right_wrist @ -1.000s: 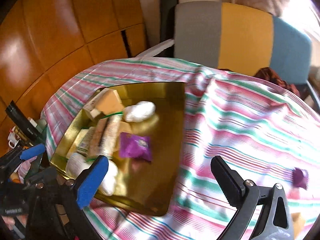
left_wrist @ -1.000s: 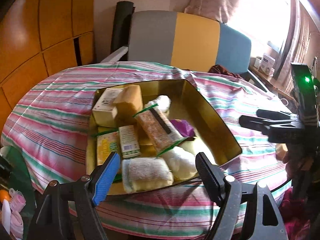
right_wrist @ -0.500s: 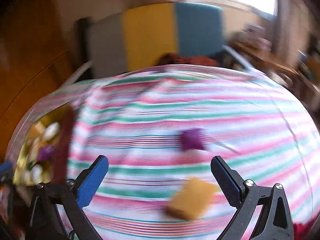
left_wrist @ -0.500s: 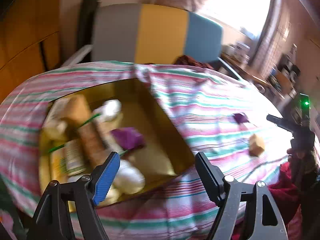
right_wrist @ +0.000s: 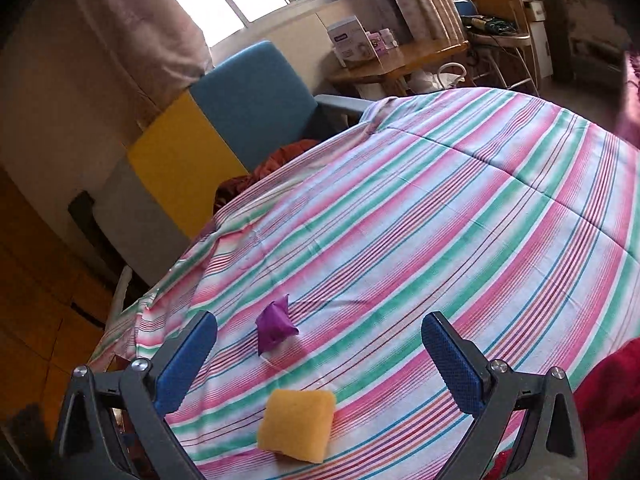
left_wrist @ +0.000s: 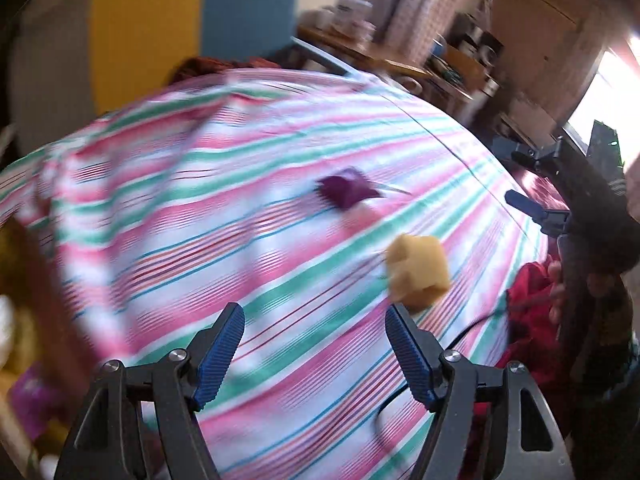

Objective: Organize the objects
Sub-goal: 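Grasp the yellow sponge with the left tool while the right tool grasps the other purple packet, then carry the yellow sponge into the gold tray and open the left tool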

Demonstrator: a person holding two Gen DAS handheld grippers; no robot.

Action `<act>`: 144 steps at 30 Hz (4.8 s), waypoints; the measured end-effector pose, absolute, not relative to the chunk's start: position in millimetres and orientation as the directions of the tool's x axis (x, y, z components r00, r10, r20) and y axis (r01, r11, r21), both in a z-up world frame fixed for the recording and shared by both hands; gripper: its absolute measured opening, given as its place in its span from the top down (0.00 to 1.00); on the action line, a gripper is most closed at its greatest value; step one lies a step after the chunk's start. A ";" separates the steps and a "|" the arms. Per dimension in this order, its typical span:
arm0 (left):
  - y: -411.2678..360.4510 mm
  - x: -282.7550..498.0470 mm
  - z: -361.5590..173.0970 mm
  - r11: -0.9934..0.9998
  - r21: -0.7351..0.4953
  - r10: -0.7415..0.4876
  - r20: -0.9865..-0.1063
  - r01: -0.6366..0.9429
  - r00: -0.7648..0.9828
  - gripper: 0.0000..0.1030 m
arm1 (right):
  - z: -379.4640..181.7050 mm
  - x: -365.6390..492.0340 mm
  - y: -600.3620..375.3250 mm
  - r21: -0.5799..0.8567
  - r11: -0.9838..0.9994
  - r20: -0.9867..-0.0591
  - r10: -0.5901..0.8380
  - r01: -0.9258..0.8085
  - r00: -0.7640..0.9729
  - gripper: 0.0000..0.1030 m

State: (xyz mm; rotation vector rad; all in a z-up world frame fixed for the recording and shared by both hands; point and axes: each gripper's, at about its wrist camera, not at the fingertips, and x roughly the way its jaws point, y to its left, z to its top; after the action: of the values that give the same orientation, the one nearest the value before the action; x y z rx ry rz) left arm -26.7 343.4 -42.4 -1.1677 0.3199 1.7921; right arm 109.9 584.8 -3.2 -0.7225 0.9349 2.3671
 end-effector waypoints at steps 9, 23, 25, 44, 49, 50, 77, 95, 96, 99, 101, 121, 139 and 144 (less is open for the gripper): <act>448.8 9.3 -68.2 -0.343 -0.333 0.545 -0.832 -0.878 0.103 0.17 | -7.2 129.0 599.6 0.514 -0.550 -0.610 0.305 -0.658 -0.732 0.00; 407.7 8.4 -91.1 -0.443 -0.319 0.546 -0.838 -0.838 0.030 0.47 | -23.1 114.9 606.2 0.554 -0.545 -0.658 0.176 -0.629 -0.732 0.00; 378.7 12.9 -88.6 -0.470 -0.272 0.541 -0.841 -0.840 -0.030 0.47 | -28.3 103.0 599.2 0.534 -0.579 -0.686 0.131 -0.617 -0.716 0.00; 295.4 18.9 -95.3 -0.541 -0.262 0.602 -0.784 -0.799 -0.151 0.47 | -54.3 -11.7 528.1 0.129 -0.893 -0.893 0.084 -0.431 -0.442 0.20; 293.9 19.7 -95.9 -0.538 -0.265 0.608 -0.780 -0.800 -0.150 0.47 | -67.4 -63.0 532.7 0.068 -0.917 -0.924 0.090 -0.392 -0.371 0.21; 295.0 19.2 -96.2 -0.537 -0.266 0.609 -0.779 -0.800 -0.149 0.47 | -71.1 -72.0 532.3 0.052 -0.920 -0.928 0.099 -0.389 -0.360 0.21; 238.1 42.9 -48.9 -0.579 -0.194 0.630 -0.723 -0.792 -0.283 0.48 | -92.9 -11.6 479.5 0.101 -0.958 -0.881 0.039 -0.269 -0.472 0.65; 184.4 42.1 -1.6 -0.651 -0.245 0.662 -0.646 -0.719 -0.380 0.48 | -97.3 -12.2 483.3 0.145 -0.956 -0.875 -0.004 -0.255 -0.483 0.61; 177.8 39.6 0.0 -0.664 -0.251 0.657 -0.645 -0.705 -0.390 0.48 | -97.5 -12.2 483.2 0.145 -0.956 -0.875 -0.004 -0.255 -0.483 0.61; 156.1 31.9 3.3 -0.705 -0.270 0.638 -0.644 -0.655 -0.422 0.48 | -96.7 -12.8 482.4 0.136 -0.959 -0.876 0.001 -0.250 -0.481 0.61; 136.1 25.7 6.7 -0.737 -0.277 0.620 -0.640 -0.616 -0.454 0.48 | -96.4 -12.8 479.9 0.116 -0.965 -0.875 0.013 -0.235 -0.483 0.61; 17.7 -40.8 -12.0 -0.947 -0.237 0.320 -0.710 -0.216 -0.627 0.47 | -95.4 -14.3 467.0 0.010 -0.980 -0.873 0.089 -0.200 -0.480 0.61; 80.7 -129.3 -21.1 -0.917 -0.290 0.397 -0.741 -0.275 -0.541 0.47 | -95.5 -19.4 464.3 -0.017 -0.984 -0.869 0.103 -0.179 -0.485 0.60; 106.8 -156.6 -45.4 -0.927 -0.238 0.358 -0.792 -0.289 -0.495 0.47 | -95.9 -20.4 464.3 -0.021 -0.984 -0.869 0.104 -0.175 -0.485 0.60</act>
State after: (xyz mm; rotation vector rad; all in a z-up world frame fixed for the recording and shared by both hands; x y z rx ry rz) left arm -156.6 106.8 -45.4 -1.3123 -0.1039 2.4318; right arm -20.4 464.3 -95.9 -1.4983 0.1050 2.5733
